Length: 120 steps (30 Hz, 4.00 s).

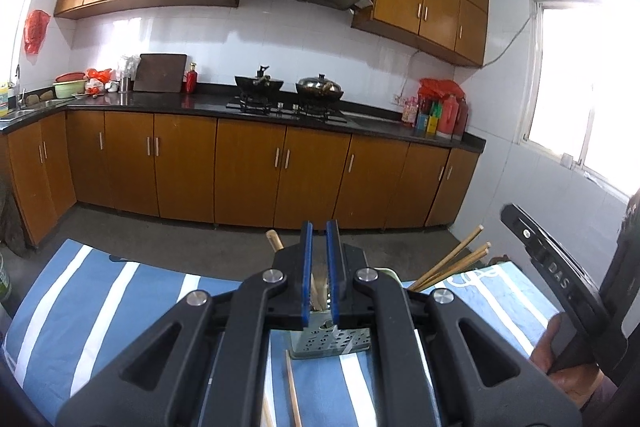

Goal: Organize utensils
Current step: 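Lower the left tool's chopstick into the basket and open while the right tool releases its own, then move the left tool back and grasp a chopstick while the right tool grasps another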

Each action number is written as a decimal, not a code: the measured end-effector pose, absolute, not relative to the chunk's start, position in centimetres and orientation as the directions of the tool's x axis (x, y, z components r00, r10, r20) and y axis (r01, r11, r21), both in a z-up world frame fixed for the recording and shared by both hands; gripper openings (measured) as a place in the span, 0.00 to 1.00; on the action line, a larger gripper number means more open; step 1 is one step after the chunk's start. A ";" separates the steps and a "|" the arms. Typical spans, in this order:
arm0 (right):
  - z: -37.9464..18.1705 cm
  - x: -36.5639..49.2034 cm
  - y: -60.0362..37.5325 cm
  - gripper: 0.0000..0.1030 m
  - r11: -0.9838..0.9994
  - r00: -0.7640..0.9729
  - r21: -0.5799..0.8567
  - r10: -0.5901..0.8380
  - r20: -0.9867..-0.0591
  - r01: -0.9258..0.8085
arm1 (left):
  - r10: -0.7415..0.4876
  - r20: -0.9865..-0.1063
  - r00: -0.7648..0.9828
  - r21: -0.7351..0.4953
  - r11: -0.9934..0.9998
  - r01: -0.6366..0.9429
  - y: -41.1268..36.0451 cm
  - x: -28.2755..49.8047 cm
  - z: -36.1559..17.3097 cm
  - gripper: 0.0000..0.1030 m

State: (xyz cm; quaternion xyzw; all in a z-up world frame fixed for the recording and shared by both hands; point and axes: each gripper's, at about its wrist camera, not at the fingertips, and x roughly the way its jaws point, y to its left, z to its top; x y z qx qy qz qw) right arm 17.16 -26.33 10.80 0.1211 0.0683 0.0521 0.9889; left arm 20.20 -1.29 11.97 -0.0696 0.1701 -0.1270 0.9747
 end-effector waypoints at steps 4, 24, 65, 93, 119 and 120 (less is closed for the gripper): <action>10.6 14.9 -27.4 0.14 0.963 0.985 0.261 0.106 -0.135 -0.068 | -0.262 -0.287 0.922 -0.195 0.958 0.211 -0.2 18.3 12.8 0.09; -8.2 15.5 -23.8 0.14 0.946 0.659 0.324 0.257 -0.707 -0.022 | -0.150 -0.683 0.715 -0.142 0.987 0.072 3.0 15.3 -5.3 0.15; -9.3 16.6 -23.7 0.10 0.983 0.631 0.184 0.143 -0.763 0.000 | -0.236 -0.765 0.599 -0.204 0.971 0.122 0.2 17.3 -9.3 0.15; -9.5 19.9 -26.7 0.08 0.984 0.651 0.173 0.112 -0.751 0.030 | -0.120 -0.784 0.608 -0.149 0.989 0.003 2.8 21.7 -10.3 0.11; -9.6 18.1 -25.9 0.10 0.993 0.653 0.117 0.077 -0.754 0.018 | -0.093 -0.769 0.633 -0.077 0.996 0.053 2.4 20.7 -10.5 0.17; -9.6 18.1 -25.9 0.10 0.993 0.653 0.116 0.076 -0.754 0.018 | -0.093 -0.769 0.633 -0.077 0.996 0.053 2.4 20.7 -10.5 0.17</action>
